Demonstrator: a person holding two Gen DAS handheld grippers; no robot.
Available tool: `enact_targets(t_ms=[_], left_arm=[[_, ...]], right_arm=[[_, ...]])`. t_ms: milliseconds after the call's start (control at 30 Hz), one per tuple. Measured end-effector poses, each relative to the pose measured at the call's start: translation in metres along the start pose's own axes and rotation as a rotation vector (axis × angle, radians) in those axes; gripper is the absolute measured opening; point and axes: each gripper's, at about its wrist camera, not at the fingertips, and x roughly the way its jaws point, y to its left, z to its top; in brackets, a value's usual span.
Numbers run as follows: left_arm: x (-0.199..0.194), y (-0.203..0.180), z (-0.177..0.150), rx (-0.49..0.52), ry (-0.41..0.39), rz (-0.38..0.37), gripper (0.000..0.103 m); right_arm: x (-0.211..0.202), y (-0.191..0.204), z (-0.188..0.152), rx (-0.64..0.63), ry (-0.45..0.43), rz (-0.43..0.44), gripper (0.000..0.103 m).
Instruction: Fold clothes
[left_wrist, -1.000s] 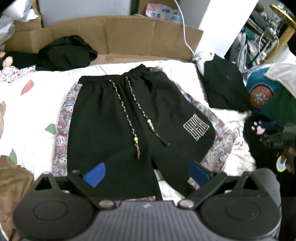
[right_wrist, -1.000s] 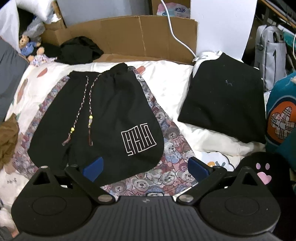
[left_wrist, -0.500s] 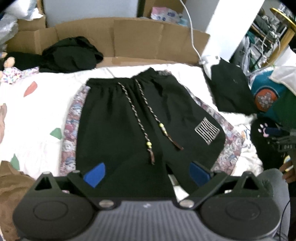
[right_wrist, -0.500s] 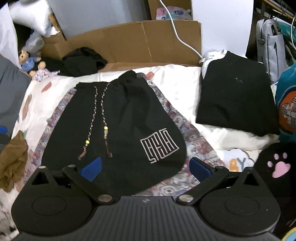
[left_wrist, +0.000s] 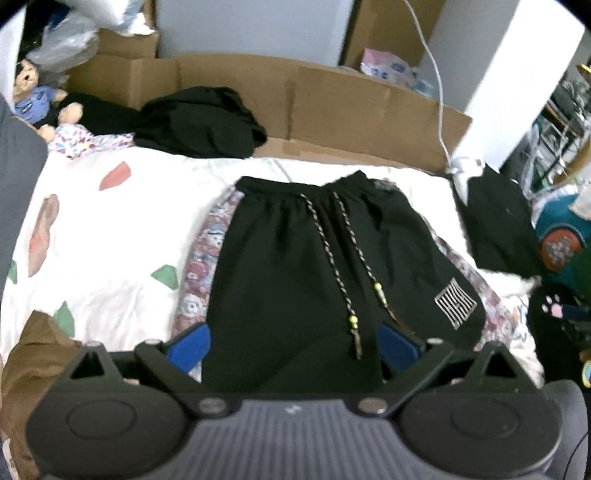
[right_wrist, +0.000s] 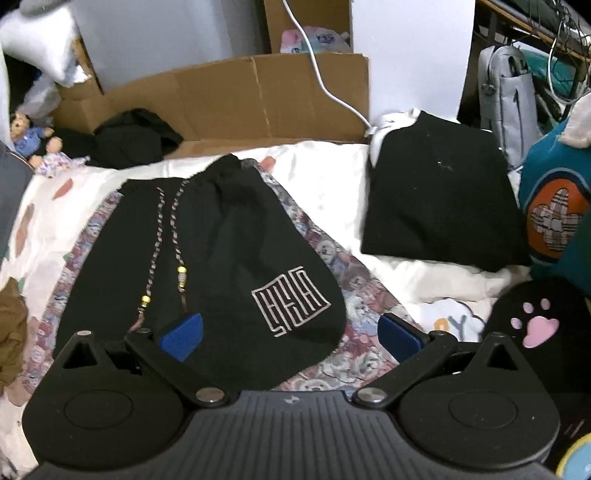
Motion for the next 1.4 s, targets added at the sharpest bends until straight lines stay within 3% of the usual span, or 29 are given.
enact_targets(t_ms=[67,500,667,833,1033,1400], left_arm=[[0.002,0.003,0.003,-0.003,-0.008,-0.002,0.099],[0.034,0.036,0.031,-0.049,-0.058,-0.034,0.098],[0.06,0.057,0.041,-0.08,-0.073,-0.039,0.098],[0.094,0.076,0.053,-0.075,-0.071,-0.057,0.096],[0.131,0.089,0.068,-0.072,-0.093,-0.058,0.095],[0.208,0.09,0.094,-0.056,-0.106,-0.063,0.093]], right_arm=[[0.001,0.0,0.0,0.004,-0.007,0.044,0.103],[0.029,0.014,0.029,-0.056,-0.11,0.002,0.103],[0.052,0.011,0.048,-0.047,-0.112,0.032,0.103],[0.087,0.011,0.07,-0.07,-0.095,0.067,0.102],[0.137,0.014,0.097,-0.087,-0.111,0.062,0.093],[0.227,0.025,0.138,-0.141,-0.094,0.089,0.086]])
